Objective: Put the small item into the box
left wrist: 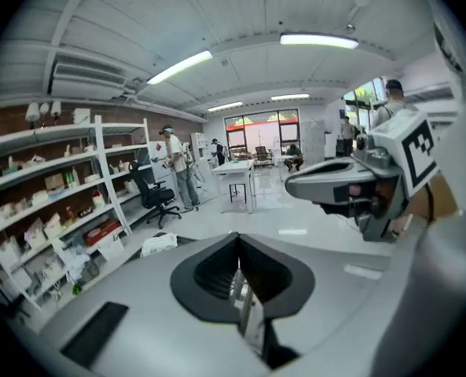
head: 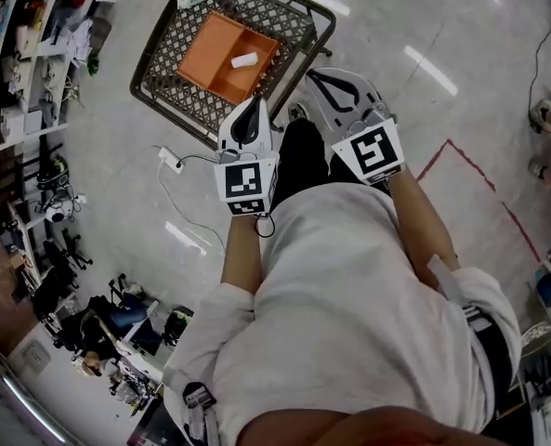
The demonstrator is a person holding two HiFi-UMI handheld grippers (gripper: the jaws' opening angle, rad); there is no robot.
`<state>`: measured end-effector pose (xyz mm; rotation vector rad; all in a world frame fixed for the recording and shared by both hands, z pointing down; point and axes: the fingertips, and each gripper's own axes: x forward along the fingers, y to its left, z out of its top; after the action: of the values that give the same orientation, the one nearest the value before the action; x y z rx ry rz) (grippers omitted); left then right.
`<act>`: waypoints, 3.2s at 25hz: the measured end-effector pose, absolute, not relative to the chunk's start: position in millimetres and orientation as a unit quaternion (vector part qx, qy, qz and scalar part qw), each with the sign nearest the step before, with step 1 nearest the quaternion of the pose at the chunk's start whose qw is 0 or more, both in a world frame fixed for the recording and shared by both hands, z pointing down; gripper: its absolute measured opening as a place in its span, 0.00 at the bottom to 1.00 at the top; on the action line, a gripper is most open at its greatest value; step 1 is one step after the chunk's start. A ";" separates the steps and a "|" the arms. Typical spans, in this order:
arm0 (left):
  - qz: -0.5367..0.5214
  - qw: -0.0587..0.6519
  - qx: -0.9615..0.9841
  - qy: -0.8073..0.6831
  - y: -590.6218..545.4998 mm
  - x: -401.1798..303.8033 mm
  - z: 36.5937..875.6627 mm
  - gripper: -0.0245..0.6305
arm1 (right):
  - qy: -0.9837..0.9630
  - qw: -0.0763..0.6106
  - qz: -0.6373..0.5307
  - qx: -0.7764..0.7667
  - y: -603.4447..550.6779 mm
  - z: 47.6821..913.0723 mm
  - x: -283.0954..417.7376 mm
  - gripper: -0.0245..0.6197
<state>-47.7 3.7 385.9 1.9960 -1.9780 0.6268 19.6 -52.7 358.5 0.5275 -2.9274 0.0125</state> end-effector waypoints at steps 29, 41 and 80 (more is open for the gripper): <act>0.484 0.144 0.720 -0.476 -59.7 -184.5 553.5 0.05 | -0.955 0.249 0.072 0.145 -99.4 500.1 -121.6 0.05; 0.529 0.130 0.737 -0.400 -77.3 -205.7 630.2 0.05 | -0.936 0.294 0.106 0.162 -112.9 545.6 -133.5 0.04; 0.647 0.138 0.701 -0.267 -73.1 -217.7 748.1 0.26 | -0.907 0.327 0.167 0.206 -112.7 598.1 -106.3 0.05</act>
<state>-217.7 -73.1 748.1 2.0283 -0.7711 1.8718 -106.3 -112.7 598.1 0.5402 -2.3754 0.4381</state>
